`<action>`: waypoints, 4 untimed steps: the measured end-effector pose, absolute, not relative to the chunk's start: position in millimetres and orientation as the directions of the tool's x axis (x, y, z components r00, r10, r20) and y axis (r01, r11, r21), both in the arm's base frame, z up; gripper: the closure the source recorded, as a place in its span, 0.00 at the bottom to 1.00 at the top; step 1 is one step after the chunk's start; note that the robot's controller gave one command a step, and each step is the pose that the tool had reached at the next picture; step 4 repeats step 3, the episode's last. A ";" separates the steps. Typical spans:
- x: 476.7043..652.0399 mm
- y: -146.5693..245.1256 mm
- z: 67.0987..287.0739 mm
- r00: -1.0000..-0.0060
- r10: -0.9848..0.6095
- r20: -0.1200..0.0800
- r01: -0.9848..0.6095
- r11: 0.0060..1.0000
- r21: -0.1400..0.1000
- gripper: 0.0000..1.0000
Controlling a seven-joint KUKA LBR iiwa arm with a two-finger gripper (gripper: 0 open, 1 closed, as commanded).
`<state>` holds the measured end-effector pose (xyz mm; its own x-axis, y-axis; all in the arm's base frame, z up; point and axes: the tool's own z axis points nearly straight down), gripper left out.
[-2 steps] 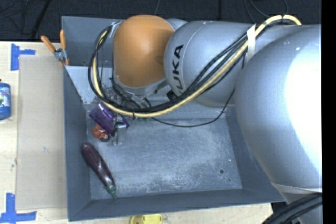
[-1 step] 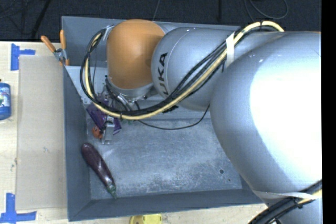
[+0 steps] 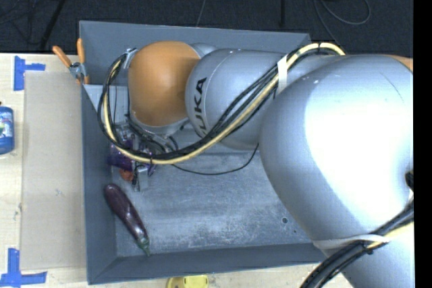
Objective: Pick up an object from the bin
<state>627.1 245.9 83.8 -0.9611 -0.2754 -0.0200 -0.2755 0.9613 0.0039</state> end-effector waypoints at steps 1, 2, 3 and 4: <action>626.7 246.6 87.6 -0.962 -0.272 -0.020 -0.272 0.962 0.006 1.00; 627.0 246.0 88.1 -0.963 -0.269 -0.019 -0.269 0.963 0.005 1.00; 628.5 248.3 95.6 -0.963 -0.270 -0.008 -0.270 0.963 0.004 1.00; 628.5 248.3 95.6 -0.963 -0.270 -0.008 -0.270 0.963 0.004 1.00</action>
Offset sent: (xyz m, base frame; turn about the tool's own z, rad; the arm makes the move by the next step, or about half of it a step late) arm 0.0000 0.0000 0.0000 0.0000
